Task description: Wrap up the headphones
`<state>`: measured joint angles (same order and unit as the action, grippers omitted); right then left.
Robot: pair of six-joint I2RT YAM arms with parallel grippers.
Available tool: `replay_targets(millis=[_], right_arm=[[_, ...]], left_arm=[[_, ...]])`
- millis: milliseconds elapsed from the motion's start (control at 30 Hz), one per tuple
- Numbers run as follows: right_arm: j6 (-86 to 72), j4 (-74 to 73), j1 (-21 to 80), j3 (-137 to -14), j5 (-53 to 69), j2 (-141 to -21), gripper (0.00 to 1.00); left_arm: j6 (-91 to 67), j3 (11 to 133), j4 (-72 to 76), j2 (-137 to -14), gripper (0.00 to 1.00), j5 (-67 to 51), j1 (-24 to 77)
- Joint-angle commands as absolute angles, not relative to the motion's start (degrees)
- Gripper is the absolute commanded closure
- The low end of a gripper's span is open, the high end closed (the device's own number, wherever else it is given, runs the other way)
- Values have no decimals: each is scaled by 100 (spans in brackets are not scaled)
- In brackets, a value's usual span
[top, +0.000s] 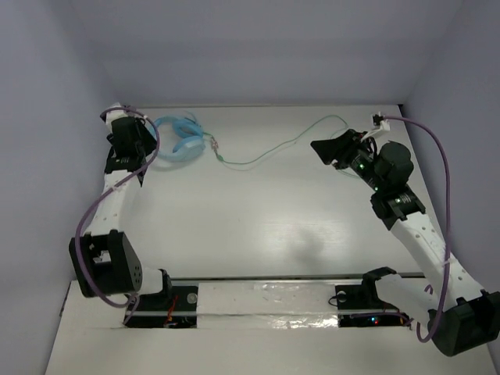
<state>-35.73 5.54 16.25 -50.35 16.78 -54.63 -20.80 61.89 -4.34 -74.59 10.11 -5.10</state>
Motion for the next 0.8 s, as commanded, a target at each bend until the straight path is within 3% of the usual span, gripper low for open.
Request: replay_targets(millis=[0, 33, 100, 300, 767], right_arm=[[-3437, 818, 1679, -5027, 1784, -5554, 37], [-3437, 835, 1679, -5036, 1793, -5607, 32], [-3445, 879, 1740, -5010, 1802, -5625, 25], [-3410, 879, 1793, -5001, 1776, -5678, 23], [-3366, 887, 1907, -5168, 1732, -5757, 23]], left_arm=[[-1688, 6285, -54, -7813, 51, 1028, -571], [-1653, 6249, 34, -7970, 36, 1081, -571], [-1512, 6257, 430, -8216, 31, 941, -624], [-1502, 7222, 132, -9902, 34, 922, -747], [-826, 8692, -35, -11636, 30, 695, -800]])
